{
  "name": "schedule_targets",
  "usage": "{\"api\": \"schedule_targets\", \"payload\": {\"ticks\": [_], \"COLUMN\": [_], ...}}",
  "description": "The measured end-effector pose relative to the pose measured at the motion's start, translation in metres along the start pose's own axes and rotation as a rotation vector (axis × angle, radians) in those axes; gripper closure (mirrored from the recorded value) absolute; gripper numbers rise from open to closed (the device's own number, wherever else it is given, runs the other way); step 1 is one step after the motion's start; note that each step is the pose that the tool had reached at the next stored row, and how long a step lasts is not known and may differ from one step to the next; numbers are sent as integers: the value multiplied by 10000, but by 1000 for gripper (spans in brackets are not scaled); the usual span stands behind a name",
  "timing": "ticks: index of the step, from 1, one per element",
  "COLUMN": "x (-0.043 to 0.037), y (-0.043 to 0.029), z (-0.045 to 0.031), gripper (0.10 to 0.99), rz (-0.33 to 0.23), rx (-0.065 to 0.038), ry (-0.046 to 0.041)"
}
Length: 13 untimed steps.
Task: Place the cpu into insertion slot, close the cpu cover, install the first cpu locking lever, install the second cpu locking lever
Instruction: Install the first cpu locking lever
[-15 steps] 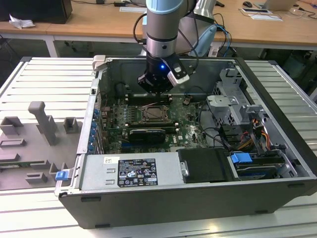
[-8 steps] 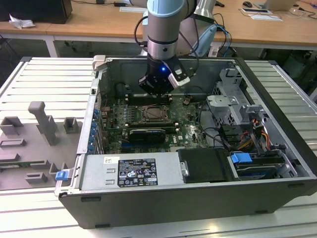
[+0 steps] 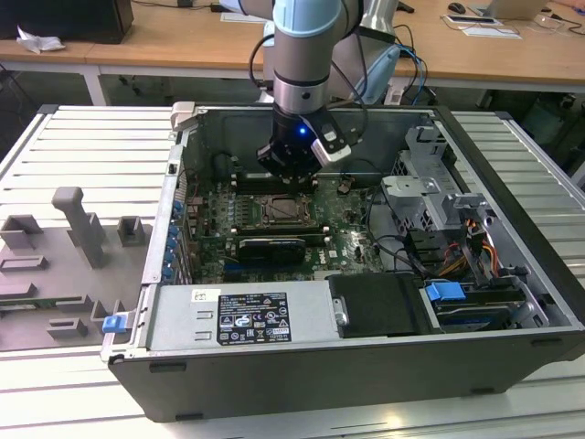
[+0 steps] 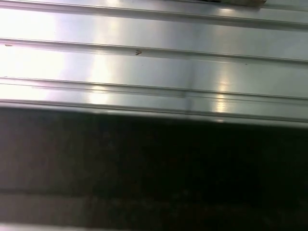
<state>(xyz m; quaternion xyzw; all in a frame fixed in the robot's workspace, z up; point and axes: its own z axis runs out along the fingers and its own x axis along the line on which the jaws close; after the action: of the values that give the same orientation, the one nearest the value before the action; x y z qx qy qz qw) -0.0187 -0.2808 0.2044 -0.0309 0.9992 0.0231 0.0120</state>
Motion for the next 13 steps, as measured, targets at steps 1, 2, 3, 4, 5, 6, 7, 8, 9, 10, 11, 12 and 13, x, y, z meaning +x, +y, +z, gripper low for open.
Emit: {"api": "schedule_targets", "payload": {"ticks": [1,2,3,4,5,6,7,8,9,10,11,12,13], "x": [-1,-2,-2,-2,-2,-3,-3,-2,-2,-2,-2,-2,-2], "y": [0,0,0,0,1,2,2,2,1,1,1,1,0], "z": [3,5,6,6,-1,-8,-10,-12,-12,-11,-5,-4,-1], "gripper": [980,980,980,980,980,980,980,980,980,980,980,980,980], "rz": [0,-2,-3,-3,-1,-2,-2,-1,-2,-3,-7,-8,-8], "rx": [12,30,37,37,31,30,33,61,85,165,274,304,333], "ry": [1,2,1,1,-5,-8,-5,-1,2,7,14,17,19]}}
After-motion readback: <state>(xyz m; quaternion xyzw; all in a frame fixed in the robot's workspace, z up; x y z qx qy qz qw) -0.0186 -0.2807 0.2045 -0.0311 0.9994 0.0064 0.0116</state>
